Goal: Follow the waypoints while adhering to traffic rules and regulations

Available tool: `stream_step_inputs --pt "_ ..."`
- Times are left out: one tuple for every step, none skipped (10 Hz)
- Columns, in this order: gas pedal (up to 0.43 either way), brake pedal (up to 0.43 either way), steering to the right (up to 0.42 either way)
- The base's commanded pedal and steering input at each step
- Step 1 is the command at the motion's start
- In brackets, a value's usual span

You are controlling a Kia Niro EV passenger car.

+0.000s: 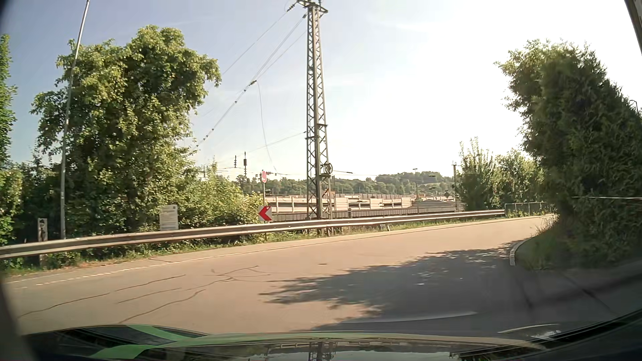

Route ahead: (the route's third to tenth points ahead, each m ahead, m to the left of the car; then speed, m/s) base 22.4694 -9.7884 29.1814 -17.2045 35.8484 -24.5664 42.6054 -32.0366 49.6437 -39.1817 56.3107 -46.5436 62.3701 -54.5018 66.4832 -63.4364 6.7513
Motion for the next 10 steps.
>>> stream_step_inputs --pt "0.0 0.0 0.129" --pt "0.0 0.0 0.136" --pt "0.0 0.0 0.143" --pt "0.0 0.0 0.149" --pt "0.0 0.0 0.156" --pt "0.0 0.0 0.162" --pt "0.0 0.0 0.167" --pt "0.0 0.0 0.174" --pt "0.0 0.0 0.181" --pt "0.0 0.0 0.186"
